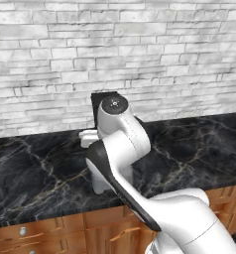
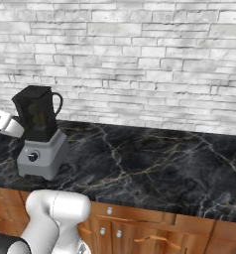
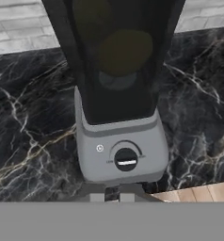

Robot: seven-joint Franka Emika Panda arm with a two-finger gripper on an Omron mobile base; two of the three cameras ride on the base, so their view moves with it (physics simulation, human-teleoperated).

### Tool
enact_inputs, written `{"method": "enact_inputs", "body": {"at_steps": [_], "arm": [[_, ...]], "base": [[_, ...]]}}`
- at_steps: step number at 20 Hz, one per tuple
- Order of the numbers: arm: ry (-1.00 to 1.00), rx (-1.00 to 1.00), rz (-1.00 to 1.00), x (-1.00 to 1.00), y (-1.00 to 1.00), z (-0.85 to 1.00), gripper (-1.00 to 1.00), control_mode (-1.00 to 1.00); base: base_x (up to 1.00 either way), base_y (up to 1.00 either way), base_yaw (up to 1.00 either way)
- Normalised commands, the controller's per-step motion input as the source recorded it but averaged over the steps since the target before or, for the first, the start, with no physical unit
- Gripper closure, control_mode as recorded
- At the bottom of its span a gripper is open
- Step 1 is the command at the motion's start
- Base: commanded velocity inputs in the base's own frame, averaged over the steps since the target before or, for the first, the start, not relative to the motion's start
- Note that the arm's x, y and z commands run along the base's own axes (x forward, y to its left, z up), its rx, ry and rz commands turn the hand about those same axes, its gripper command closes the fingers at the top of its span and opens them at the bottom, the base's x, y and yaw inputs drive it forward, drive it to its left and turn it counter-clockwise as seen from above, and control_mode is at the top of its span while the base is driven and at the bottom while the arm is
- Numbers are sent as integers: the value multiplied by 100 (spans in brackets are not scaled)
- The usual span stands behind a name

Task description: Grab the lemons from the fridge, place them in the blender, close the lid, and turn on the blender to create a marinade.

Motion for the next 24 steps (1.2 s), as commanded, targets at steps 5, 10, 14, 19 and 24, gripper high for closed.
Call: {"method": "enact_inputs", "body": {"at_steps": [5, 10, 14, 19, 24], "arm": [[7, -2, 1, 0, 28, 0, 100, -100], [3, 0, 0, 4, 4, -14, 100, -100], [11, 0, 0, 22, -1, -64, 100, -100], [20, -6, 0, 63, 4, -89, 100, -100], [0, -10, 0, 43, 5, -51, 100, -100]], "base": [[0, 0, 0], [0, 0, 0], [0, 0, 0], [0, 0, 0], [0, 0, 0]]}}
